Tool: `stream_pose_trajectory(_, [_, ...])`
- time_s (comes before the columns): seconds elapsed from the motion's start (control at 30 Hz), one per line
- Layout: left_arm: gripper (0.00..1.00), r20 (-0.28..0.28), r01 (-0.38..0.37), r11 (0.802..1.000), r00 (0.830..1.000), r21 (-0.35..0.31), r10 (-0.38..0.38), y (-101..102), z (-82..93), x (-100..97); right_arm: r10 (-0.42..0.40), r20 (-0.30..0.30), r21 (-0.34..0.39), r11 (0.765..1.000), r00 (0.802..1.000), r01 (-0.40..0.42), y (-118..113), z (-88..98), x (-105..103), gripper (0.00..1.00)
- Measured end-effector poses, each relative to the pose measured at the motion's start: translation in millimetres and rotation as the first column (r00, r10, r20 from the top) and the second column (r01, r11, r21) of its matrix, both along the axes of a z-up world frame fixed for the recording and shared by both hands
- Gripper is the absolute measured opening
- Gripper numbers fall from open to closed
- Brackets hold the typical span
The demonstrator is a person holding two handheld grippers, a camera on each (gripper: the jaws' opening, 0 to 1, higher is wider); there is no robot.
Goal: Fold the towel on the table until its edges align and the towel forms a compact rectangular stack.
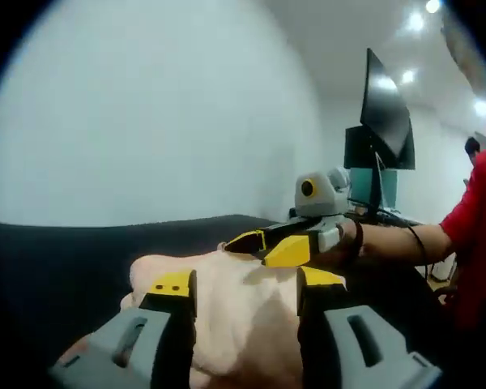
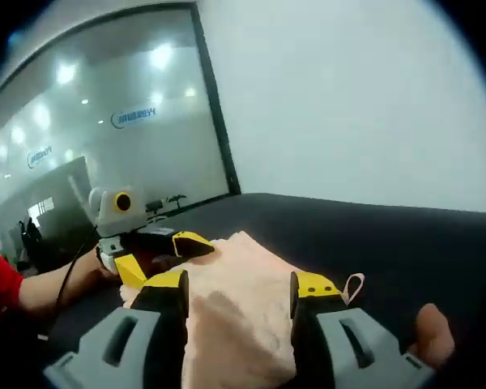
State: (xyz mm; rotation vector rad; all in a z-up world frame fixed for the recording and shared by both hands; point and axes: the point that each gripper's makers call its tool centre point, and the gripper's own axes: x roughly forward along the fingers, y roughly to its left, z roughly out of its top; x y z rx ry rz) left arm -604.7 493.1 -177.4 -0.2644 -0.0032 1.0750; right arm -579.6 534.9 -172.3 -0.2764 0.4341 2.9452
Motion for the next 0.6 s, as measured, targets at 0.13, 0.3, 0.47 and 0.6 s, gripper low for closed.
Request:
stream_pose_trajectory(0.13, [0.40,-0.041,-0.037,0.999,0.998,-0.038,0.036,4,-12.8,-11.2,-0.031,0.083,0.071,0.997,0.996,0.025,9,-31.0,-4,0.35])
stream_pose_trajectory(0.3, [0.40,-0.067,-0.017,1.000,0.998,-0.026,0.016,3,-10.3,-7.3,-0.015,0.041,0.057,0.998,0.999,0.013,8,-17.8,7,0.38])
stream_pose_trajectory(0.47, [0.41,0.351,-0.137,0.990,0.926,-0.030,0.139,-21,28.7,-27.3,-0.329,-0.168,-0.301,0.915,0.929,0.269,32,51.5,79,0.27])
stream_pose_trajectory(0.6, [0.34,0.424,-0.137,0.986,0.890,-0.099,0.166,-24,25.5,-62.5,-0.295,0.062,-0.405,0.866,0.953,0.294,9,11.9,98,0.39])
